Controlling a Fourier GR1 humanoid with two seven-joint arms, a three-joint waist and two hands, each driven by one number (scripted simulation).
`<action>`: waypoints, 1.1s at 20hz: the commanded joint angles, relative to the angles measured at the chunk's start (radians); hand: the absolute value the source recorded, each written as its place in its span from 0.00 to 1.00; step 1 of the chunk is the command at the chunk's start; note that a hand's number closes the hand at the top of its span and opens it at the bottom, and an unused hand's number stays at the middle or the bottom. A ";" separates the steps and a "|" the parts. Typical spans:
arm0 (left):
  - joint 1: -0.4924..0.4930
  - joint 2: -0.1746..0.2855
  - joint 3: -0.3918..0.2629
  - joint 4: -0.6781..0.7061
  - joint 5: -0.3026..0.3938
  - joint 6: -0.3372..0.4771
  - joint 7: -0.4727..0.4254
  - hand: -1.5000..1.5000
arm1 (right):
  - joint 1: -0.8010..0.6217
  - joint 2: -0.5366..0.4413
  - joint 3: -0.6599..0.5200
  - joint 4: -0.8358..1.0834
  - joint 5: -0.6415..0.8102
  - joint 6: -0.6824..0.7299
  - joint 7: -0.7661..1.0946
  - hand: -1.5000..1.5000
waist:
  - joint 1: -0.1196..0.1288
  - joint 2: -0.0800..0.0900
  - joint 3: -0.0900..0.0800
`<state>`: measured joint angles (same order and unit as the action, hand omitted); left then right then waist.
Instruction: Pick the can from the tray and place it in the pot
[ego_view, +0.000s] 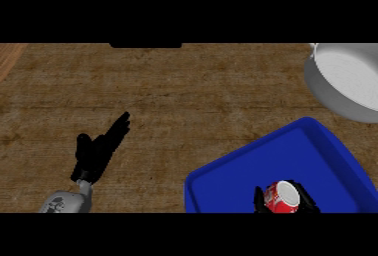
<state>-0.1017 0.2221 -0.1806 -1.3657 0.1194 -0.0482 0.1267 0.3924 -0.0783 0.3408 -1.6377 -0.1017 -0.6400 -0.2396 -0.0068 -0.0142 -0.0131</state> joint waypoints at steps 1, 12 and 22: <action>-0.013 -0.005 0.005 0.021 -0.009 0.014 0.009 0.50 | -0.071 -0.234 -0.251 0.036 -0.151 0.216 -0.013 1.00 | -0.006 0.016 0.018; 0.013 0.019 0.020 0.002 0.014 -0.014 0.006 0.50 | -0.053 -0.562 -0.521 0.146 -0.330 0.469 -0.121 1.00 | 0.007 0.016 0.025; -0.006 -0.014 -0.003 0.035 -0.004 -0.019 -0.007 0.50 | -0.272 -0.879 -0.723 0.757 -0.304 0.781 -0.381 1.00 | 0.038 0.025 0.019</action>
<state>-0.1148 0.2095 -0.1862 -1.3654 0.1164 -0.0579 0.1293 0.2034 -0.8531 -0.3245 -1.0852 -0.4250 0.0456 -0.5296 0.0229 0.0055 0.0074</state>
